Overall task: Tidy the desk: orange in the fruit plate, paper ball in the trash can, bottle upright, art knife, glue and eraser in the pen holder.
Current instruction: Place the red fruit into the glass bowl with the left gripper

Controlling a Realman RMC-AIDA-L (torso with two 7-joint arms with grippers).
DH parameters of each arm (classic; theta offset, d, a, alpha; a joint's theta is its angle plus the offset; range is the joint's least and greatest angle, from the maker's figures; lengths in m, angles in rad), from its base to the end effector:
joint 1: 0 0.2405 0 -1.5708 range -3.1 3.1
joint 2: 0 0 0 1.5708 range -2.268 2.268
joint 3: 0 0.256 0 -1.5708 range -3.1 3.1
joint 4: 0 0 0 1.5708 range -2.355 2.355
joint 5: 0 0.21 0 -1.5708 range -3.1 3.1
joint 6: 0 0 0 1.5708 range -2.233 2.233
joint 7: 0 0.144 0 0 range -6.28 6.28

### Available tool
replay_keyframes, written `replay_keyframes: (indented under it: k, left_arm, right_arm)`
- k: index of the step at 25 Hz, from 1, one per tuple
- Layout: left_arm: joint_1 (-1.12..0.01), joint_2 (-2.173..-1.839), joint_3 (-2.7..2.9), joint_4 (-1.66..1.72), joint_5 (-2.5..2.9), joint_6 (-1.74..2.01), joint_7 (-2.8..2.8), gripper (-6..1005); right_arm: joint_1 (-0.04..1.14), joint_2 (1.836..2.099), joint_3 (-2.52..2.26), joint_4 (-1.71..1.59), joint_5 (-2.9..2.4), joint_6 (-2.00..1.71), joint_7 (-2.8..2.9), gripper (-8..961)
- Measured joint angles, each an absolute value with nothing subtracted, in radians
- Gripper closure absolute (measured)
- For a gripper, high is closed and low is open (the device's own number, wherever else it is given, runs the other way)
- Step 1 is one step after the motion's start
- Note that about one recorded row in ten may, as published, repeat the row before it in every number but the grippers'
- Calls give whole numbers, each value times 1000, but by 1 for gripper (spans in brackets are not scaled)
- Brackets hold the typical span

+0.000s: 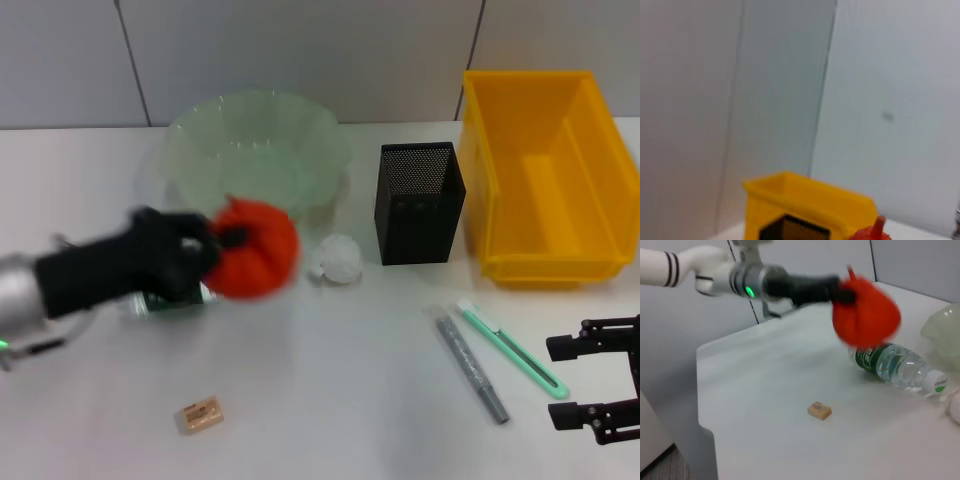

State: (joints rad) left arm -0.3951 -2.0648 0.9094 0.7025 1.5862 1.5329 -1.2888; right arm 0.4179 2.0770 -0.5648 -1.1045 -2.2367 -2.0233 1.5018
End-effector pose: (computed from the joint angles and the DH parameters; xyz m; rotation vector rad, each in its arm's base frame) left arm -0.2543 0.3194 0.0149 -2.5612 -0.4919 -0.9548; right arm 0.2705 0.2701 0.0725 -2.9499 0.5429 0.4545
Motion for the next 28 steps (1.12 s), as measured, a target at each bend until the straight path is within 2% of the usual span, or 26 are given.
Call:
replay_keyframes:
  k: [3,7,20,28]
  left_arm:
    - [-327,-2064,909,879,1533,1545,-1387,920]
    - [-332,-2066,909,930,1502,1519,-1428,936]
    - [-661,-2069,964,722,1561,1026,-1480,943]
    - [-716,-2072,1019,659,1571,825,-1478,943]
  right_arm:
    - [423,2077,-571,-1098,-2237,-2016,1500,191]
    - [426,2077,-572,-1093,-2236,-2014,1499,191]
    - [440,2077,-575,-1089,-2232,-2002,1496,191]
    - [447,2077,-584,-1067,-2237,-1987,1494,190]
